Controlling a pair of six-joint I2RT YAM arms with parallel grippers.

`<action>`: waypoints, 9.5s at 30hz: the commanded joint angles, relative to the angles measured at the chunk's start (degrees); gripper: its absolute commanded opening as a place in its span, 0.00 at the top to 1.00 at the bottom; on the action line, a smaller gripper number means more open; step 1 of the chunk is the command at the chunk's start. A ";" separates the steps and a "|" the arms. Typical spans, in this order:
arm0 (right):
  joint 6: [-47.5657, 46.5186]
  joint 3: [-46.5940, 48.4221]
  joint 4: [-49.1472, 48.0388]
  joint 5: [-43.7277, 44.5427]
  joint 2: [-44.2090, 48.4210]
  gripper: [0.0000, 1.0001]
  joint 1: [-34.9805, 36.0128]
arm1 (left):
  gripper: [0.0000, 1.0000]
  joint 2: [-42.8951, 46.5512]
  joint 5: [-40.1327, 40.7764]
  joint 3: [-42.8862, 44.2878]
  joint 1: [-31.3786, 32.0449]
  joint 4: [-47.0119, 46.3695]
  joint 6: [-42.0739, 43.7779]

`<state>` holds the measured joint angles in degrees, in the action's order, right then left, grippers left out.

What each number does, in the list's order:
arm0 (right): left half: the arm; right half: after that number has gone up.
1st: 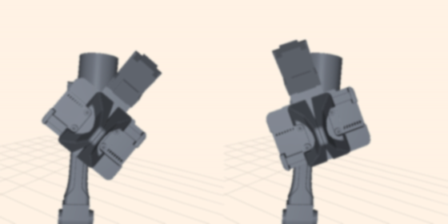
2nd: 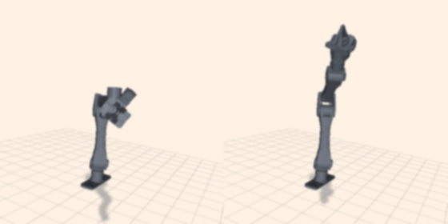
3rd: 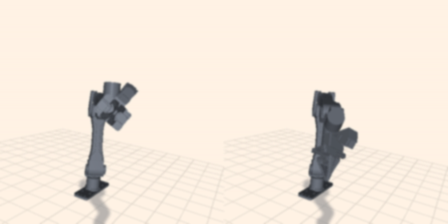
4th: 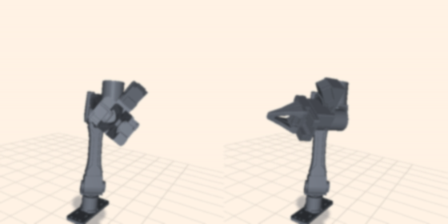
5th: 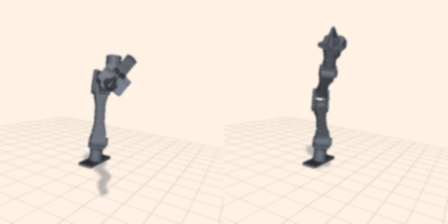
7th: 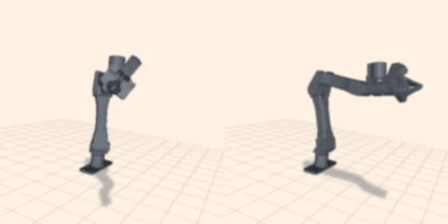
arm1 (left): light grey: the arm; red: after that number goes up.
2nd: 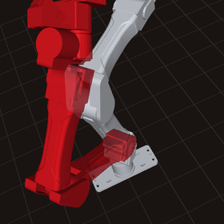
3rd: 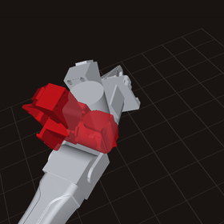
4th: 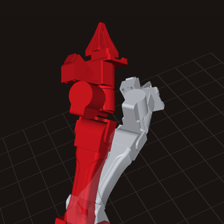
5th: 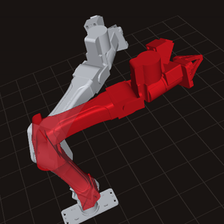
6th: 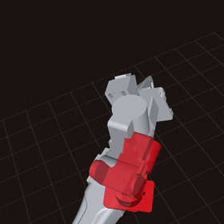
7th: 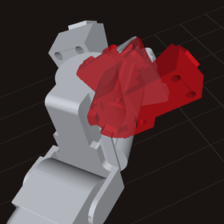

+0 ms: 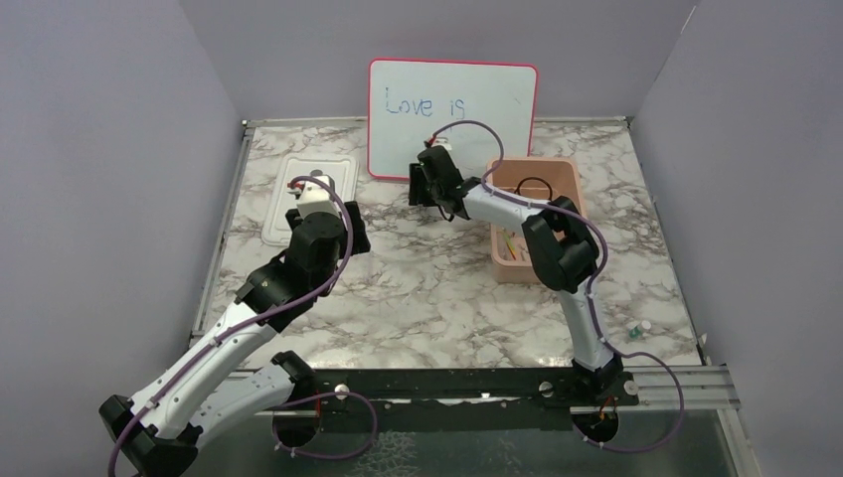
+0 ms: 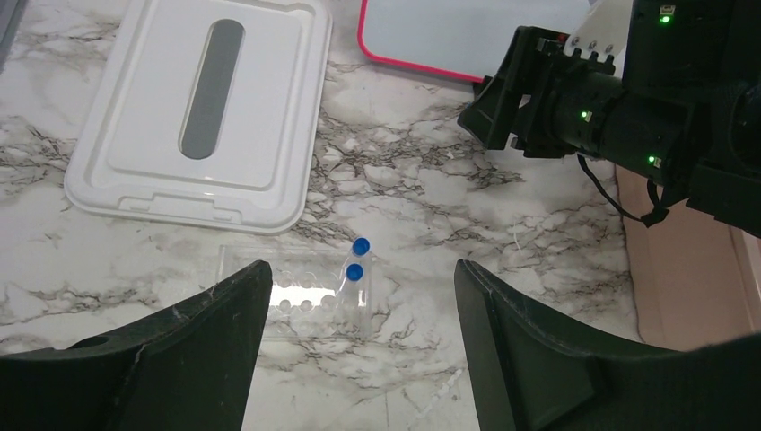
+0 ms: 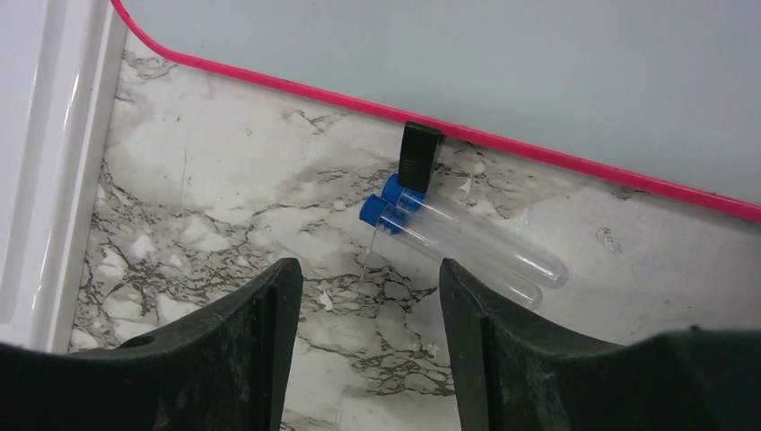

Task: Organize the chemistry lab equipment

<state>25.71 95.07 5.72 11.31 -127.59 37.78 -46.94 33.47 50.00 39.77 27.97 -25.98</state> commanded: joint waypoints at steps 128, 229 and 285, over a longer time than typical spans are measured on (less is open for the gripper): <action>-21.10 -42.19 -27.90 -50.30 46.46 0.50 2.23 | 0.93 -3.63 -23.07 7.30 -2.41 1.71 -4.53; -2.80 -46.29 -49.42 -19.92 23.27 0.57 7.14 | 0.45 -22.78 -2.90 -6.57 -2.80 -6.78 -11.36; -2.68 -46.22 -49.35 -20.01 23.04 0.58 7.13 | 0.82 -16.52 -2.30 -10.27 -4.09 -5.18 -12.61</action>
<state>23.92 48.69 -42.37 -9.72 -104.01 44.58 -65.80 29.87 41.23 35.94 21.69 -38.39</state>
